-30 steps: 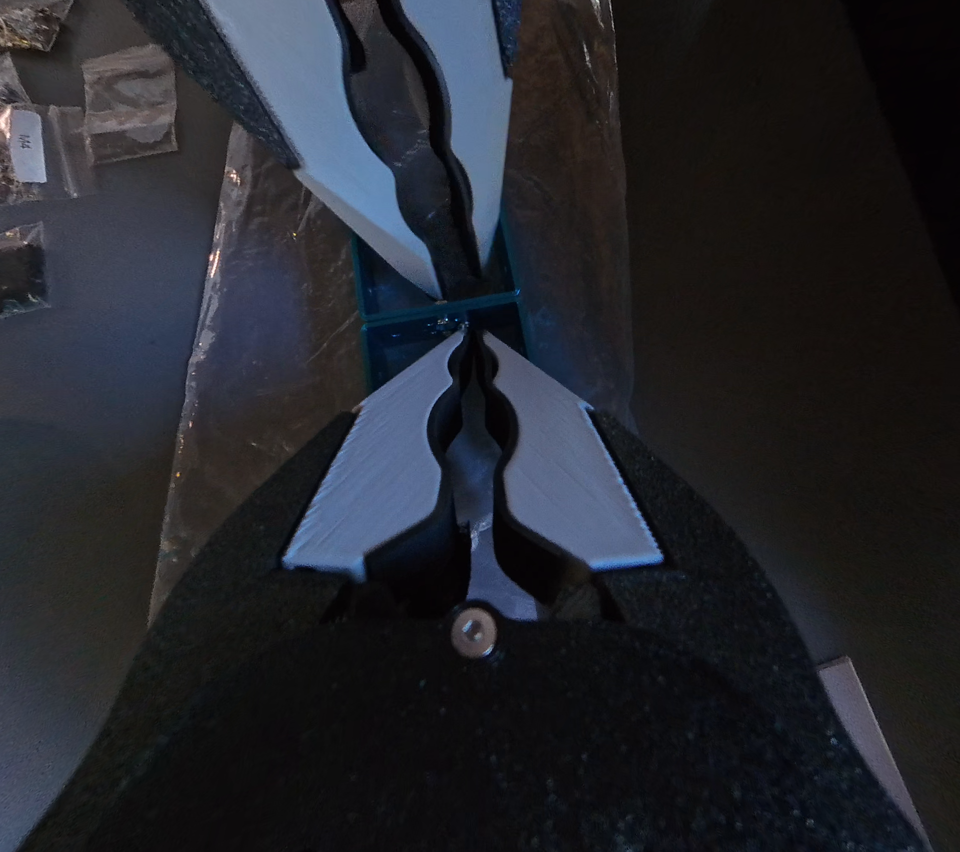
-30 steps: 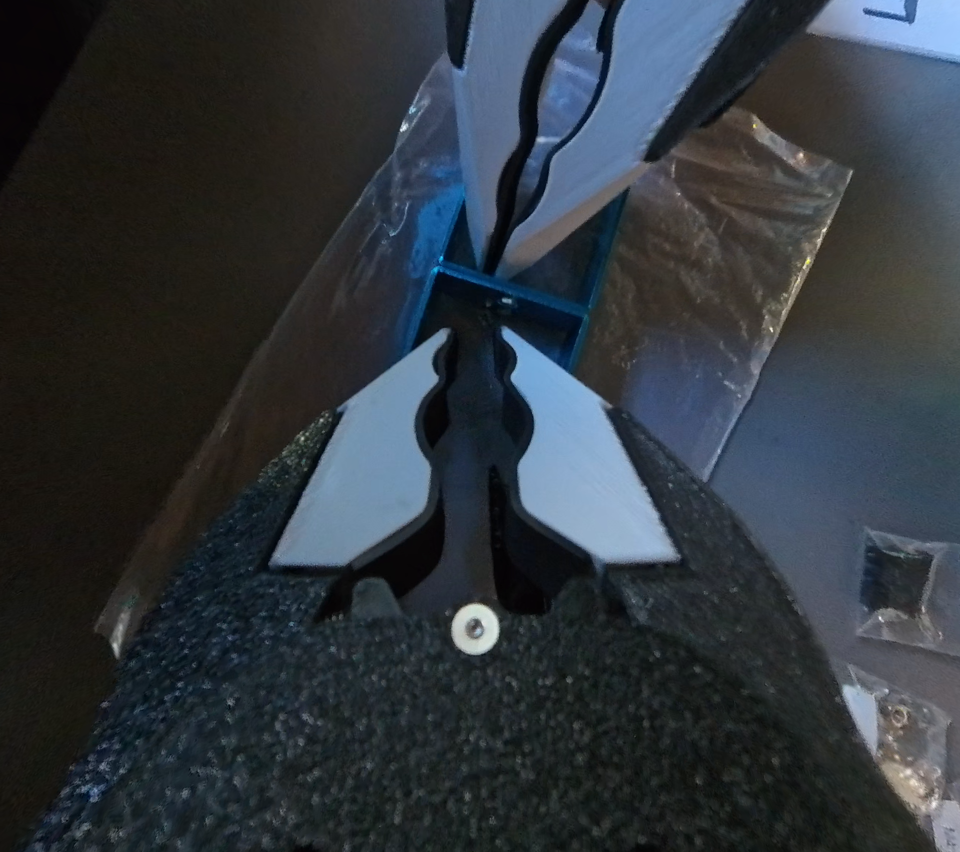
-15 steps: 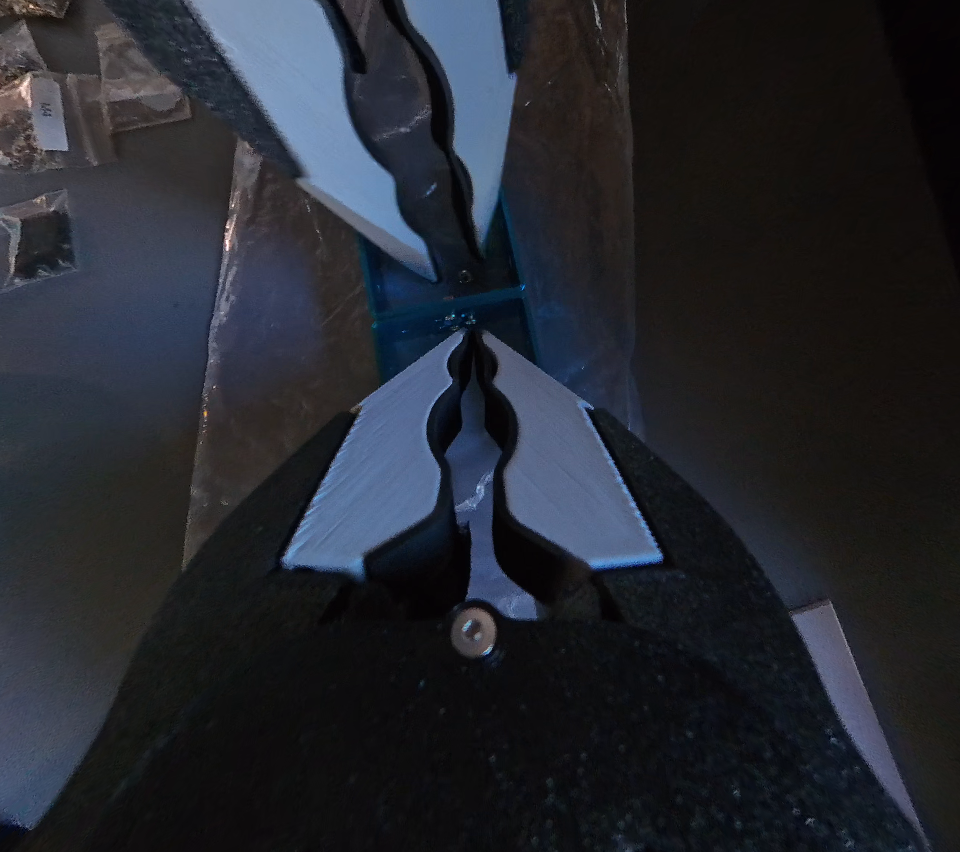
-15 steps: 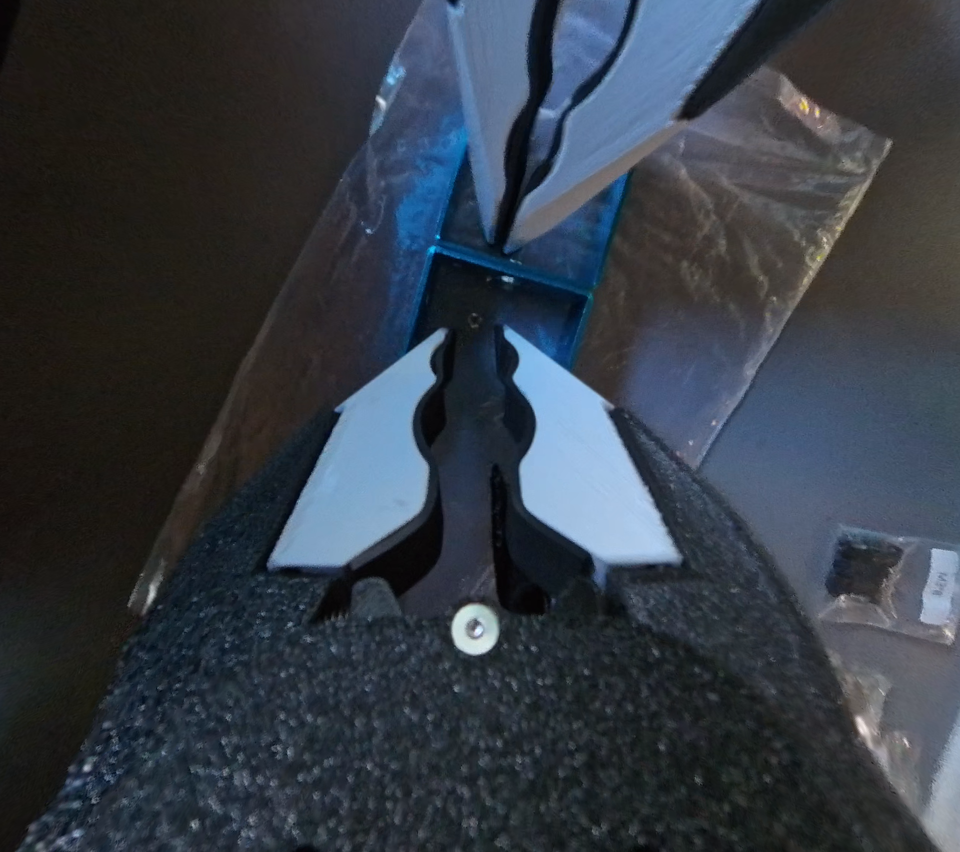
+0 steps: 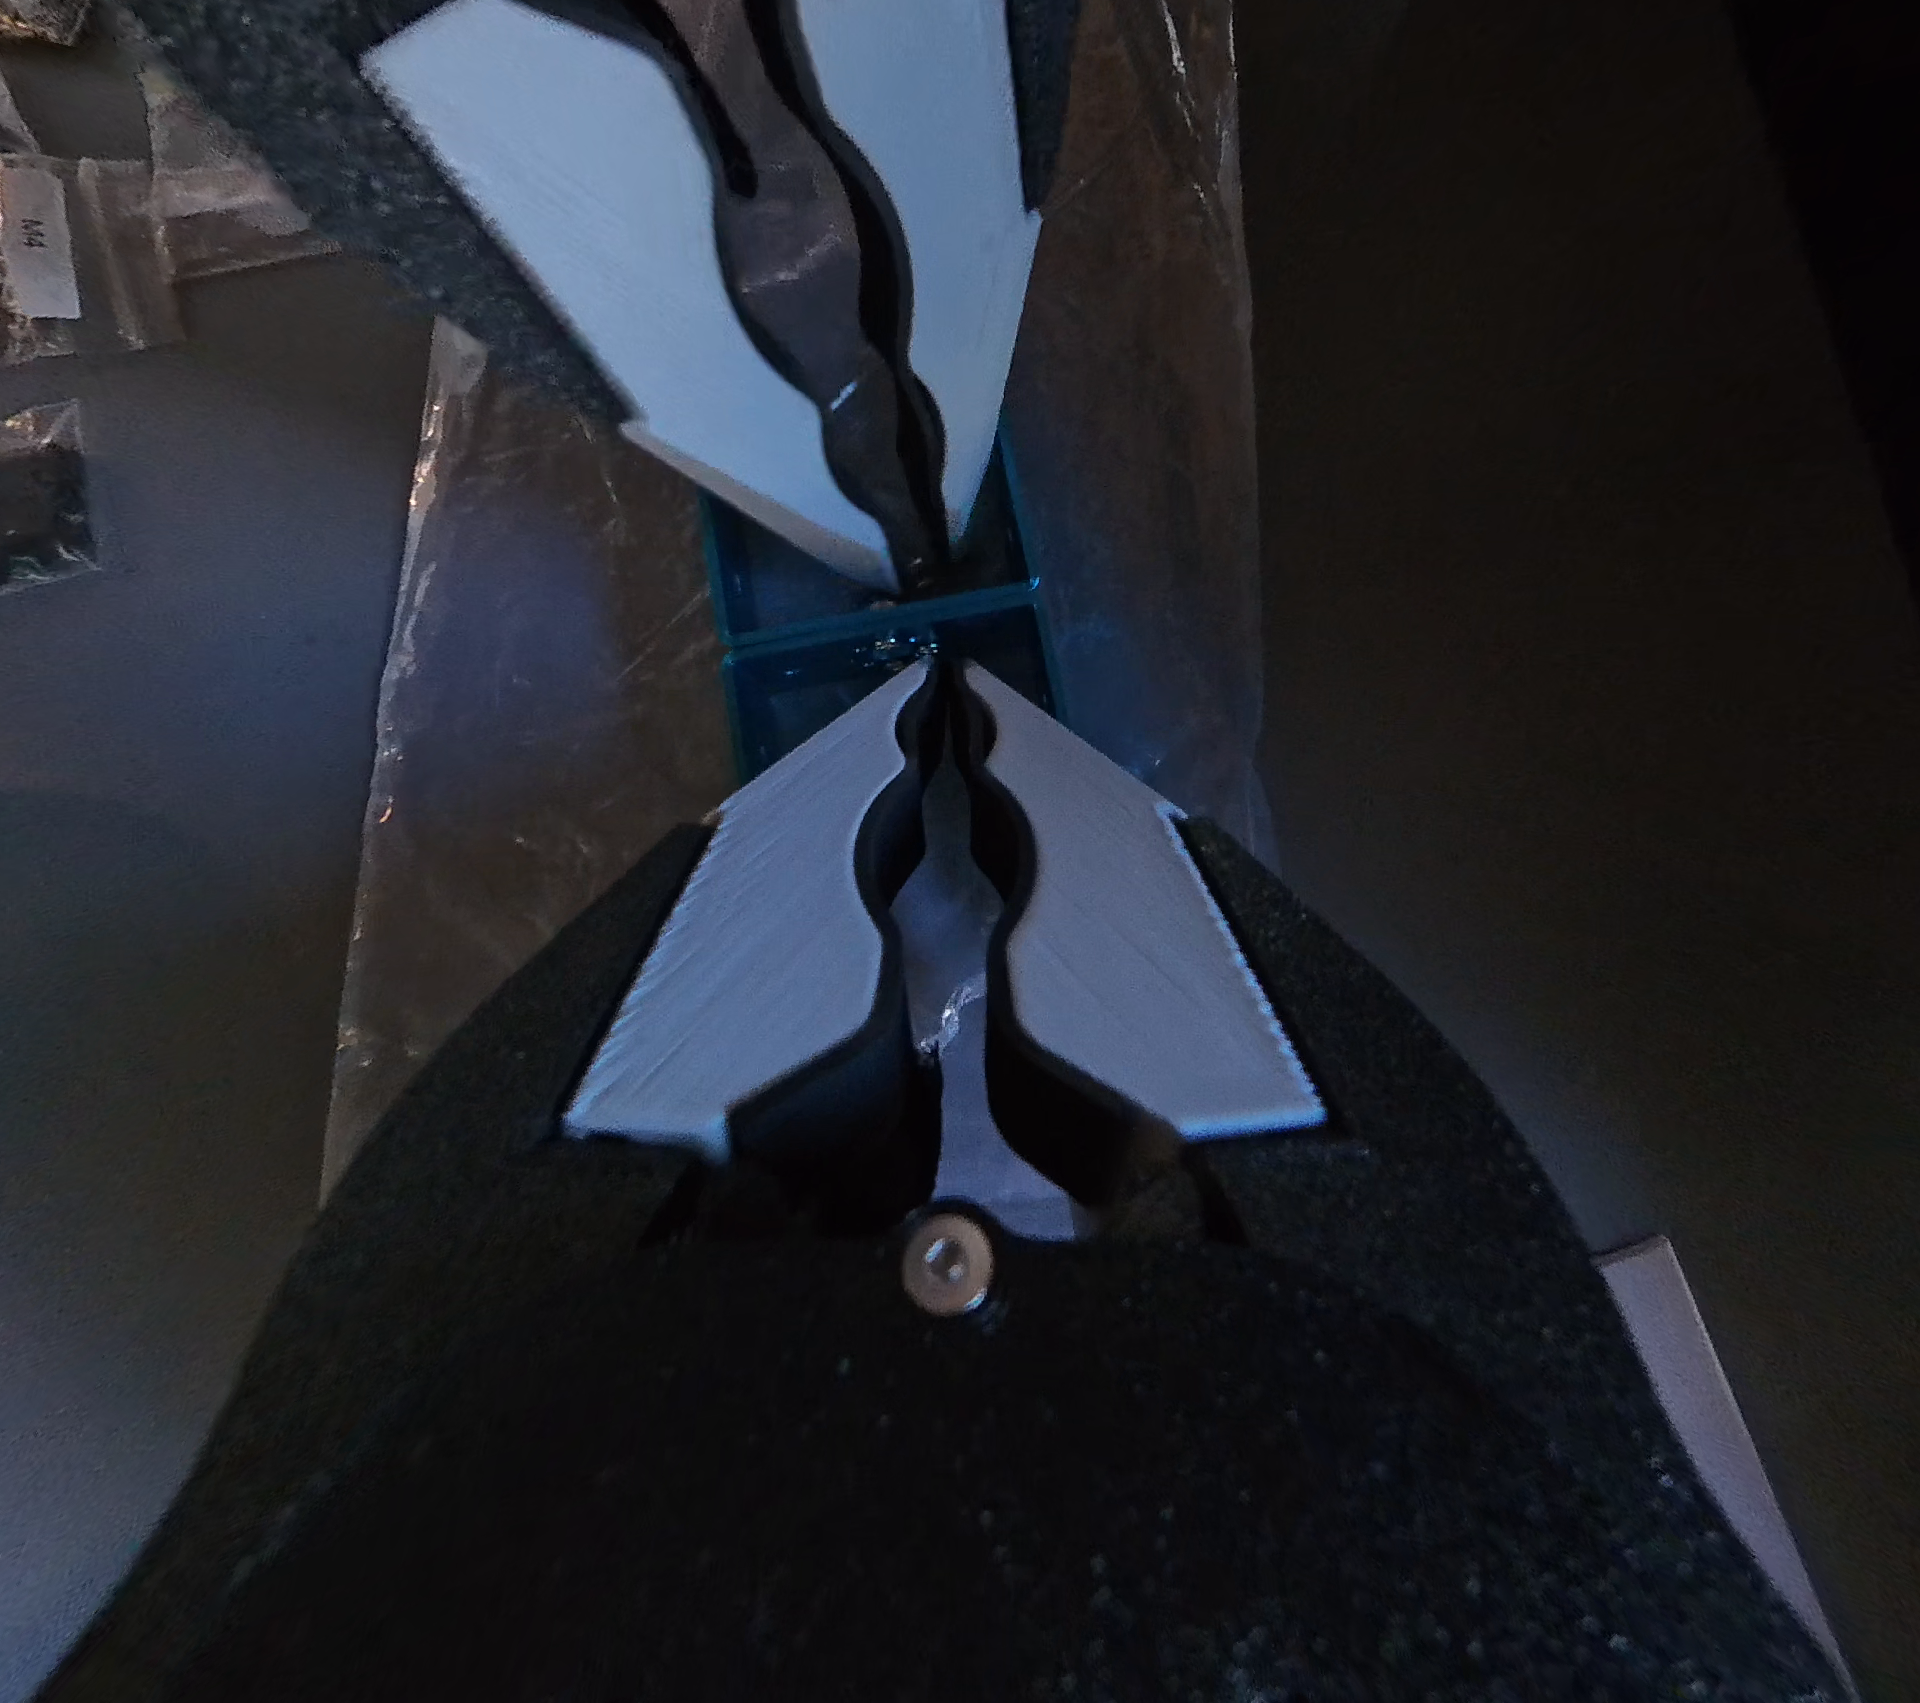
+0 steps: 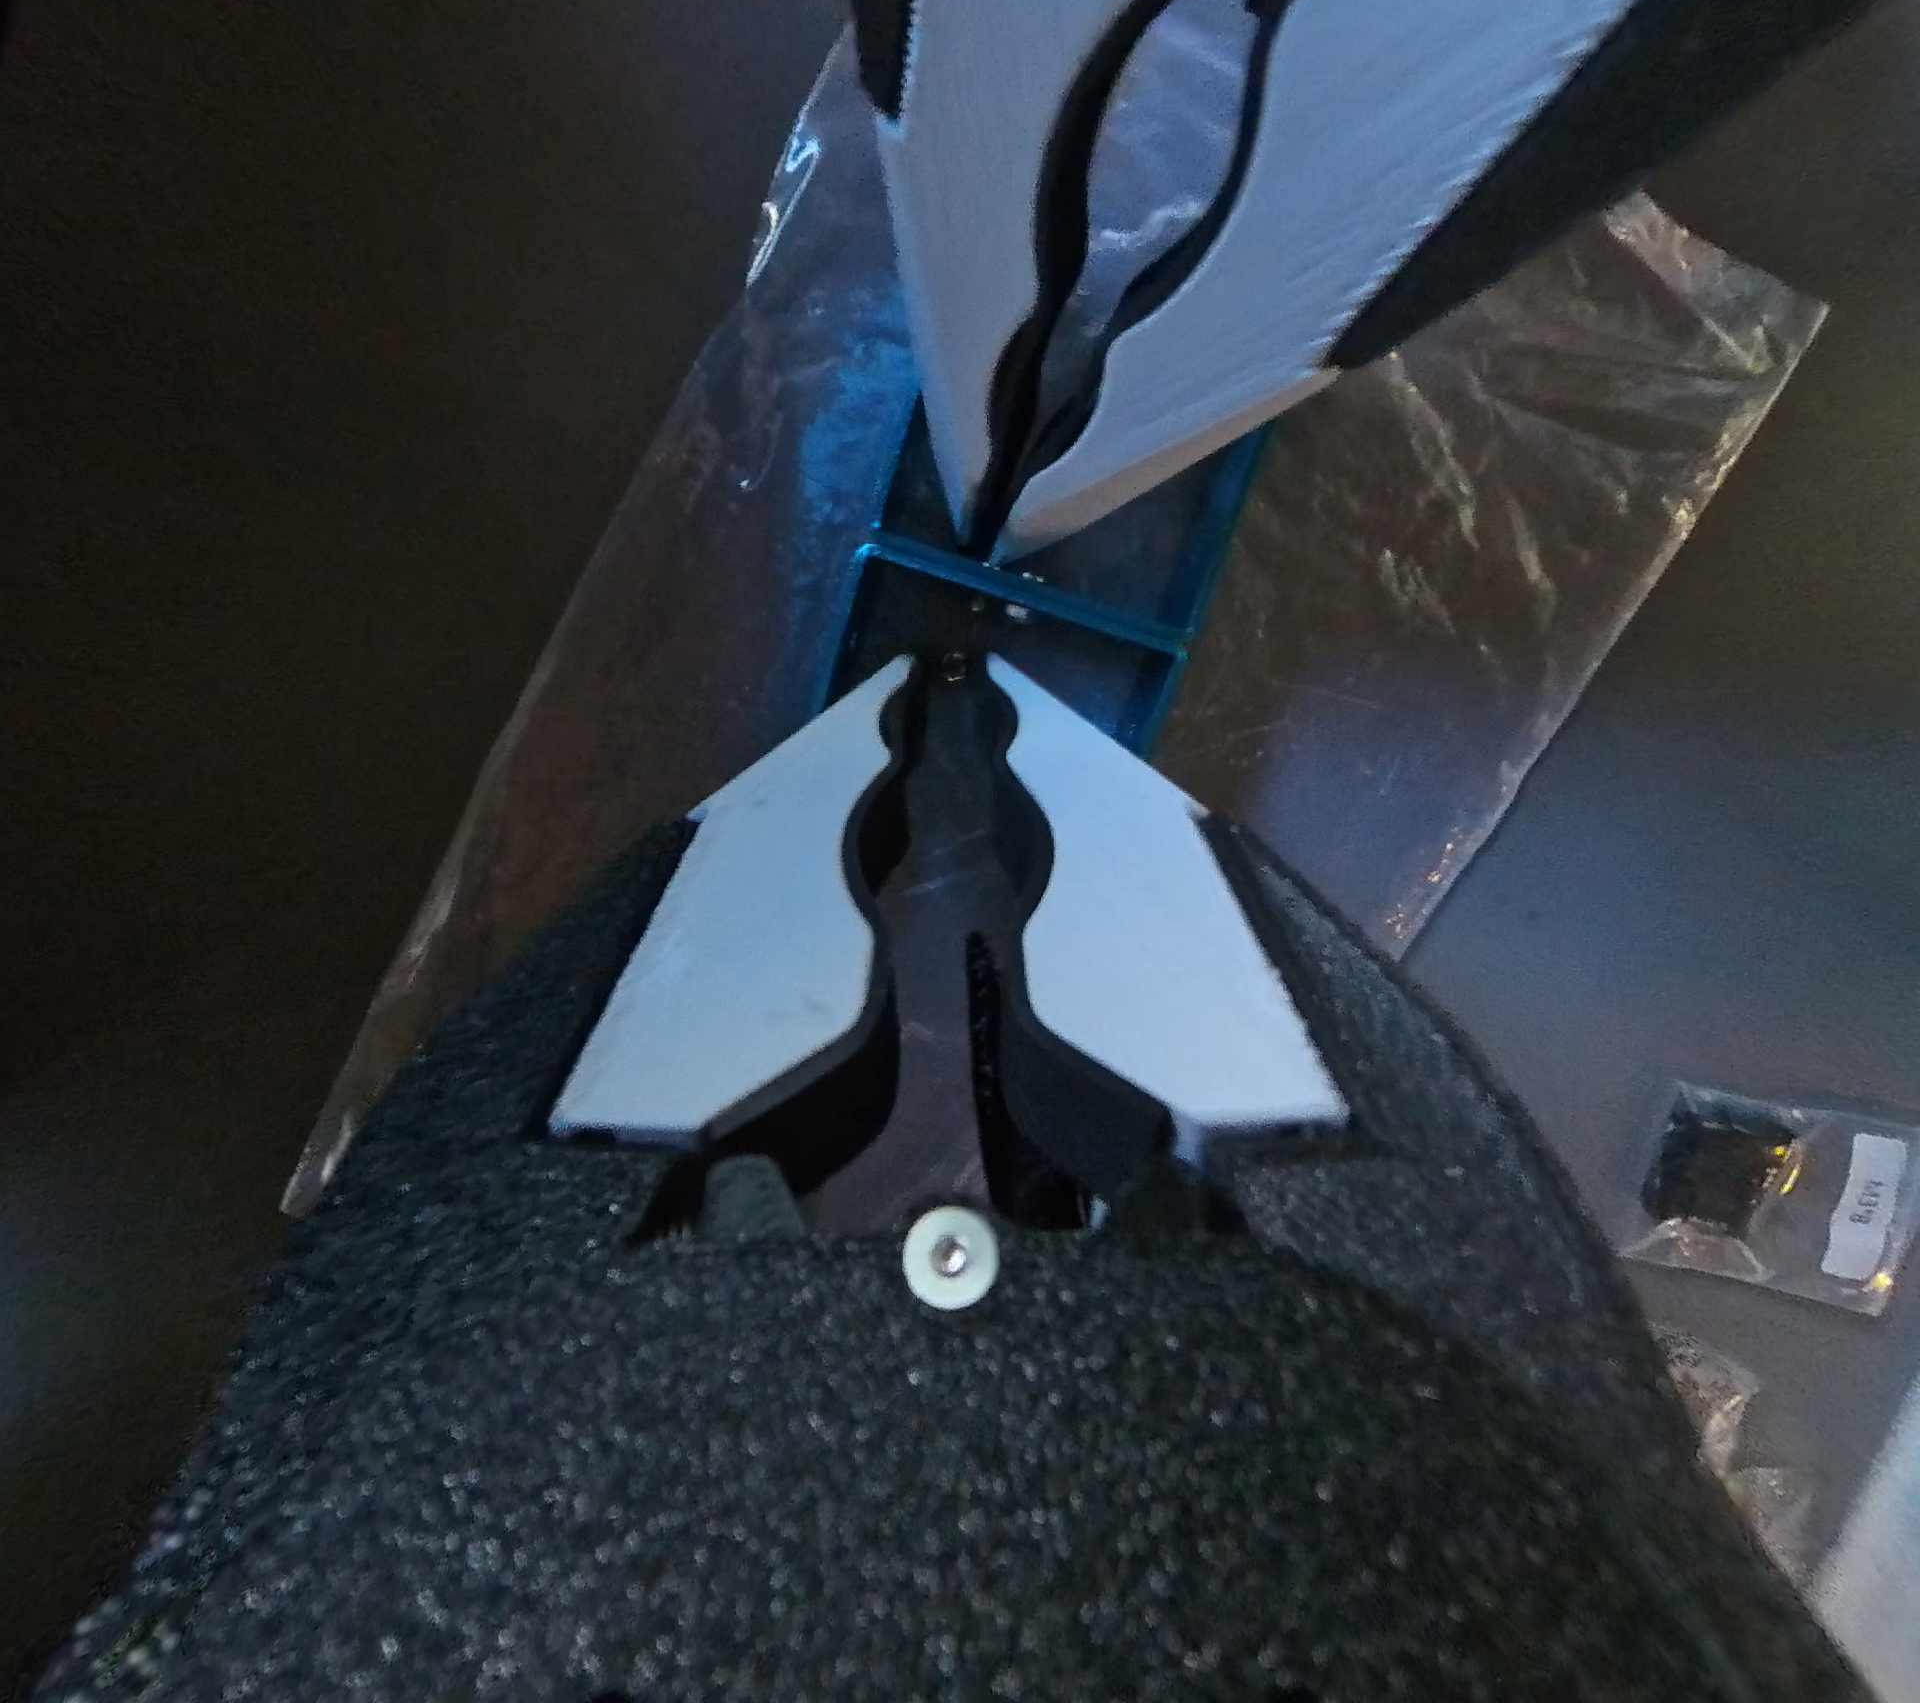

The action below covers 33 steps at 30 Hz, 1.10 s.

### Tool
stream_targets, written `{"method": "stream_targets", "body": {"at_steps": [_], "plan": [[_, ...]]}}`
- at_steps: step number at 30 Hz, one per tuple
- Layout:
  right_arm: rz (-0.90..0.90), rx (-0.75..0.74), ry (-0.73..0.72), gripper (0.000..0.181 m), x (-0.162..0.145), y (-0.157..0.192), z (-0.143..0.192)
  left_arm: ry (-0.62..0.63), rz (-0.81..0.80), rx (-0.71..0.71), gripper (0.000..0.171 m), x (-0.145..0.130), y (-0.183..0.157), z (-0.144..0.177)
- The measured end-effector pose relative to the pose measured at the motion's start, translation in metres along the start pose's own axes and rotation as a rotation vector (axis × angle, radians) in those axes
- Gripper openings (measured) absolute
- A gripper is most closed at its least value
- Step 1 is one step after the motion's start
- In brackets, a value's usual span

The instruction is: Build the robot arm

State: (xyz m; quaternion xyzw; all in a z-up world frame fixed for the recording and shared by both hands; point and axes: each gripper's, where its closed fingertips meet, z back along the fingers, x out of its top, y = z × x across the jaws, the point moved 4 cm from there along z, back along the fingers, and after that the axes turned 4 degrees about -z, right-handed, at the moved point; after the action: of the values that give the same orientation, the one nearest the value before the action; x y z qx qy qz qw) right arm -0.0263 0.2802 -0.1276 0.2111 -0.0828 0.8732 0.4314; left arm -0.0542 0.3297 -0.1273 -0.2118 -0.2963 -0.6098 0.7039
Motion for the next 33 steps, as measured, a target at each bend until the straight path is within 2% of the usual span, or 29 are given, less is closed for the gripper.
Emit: {"method": "stream_targets", "body": {"at_steps": [8, 17, 20, 33], "plan": [[0.049, -0.028, -0.042, 0.004, 0.000, 0.001, 0.000, 0.005, 0.002, 0.002, 0.000, -0.002, 0.001, -0.001], [0.031, -0.007, -0.265, 0.003, 0.003, -0.002, 0.011, 0.003, 0.004, -0.004, 0.000, -0.002, 0.001, -0.003], [0.012, 0.007, -0.288, 0.004, 0.005, -0.003, 0.012, 0.003, 0.005, -0.005, 0.000, -0.003, 0.001, -0.003], [-0.286, 0.117, -0.355, 0.003, -0.002, -0.006, 0.010, -0.015, 0.008, 0.000, 0.000, -0.001, 0.002, -0.001]]}}
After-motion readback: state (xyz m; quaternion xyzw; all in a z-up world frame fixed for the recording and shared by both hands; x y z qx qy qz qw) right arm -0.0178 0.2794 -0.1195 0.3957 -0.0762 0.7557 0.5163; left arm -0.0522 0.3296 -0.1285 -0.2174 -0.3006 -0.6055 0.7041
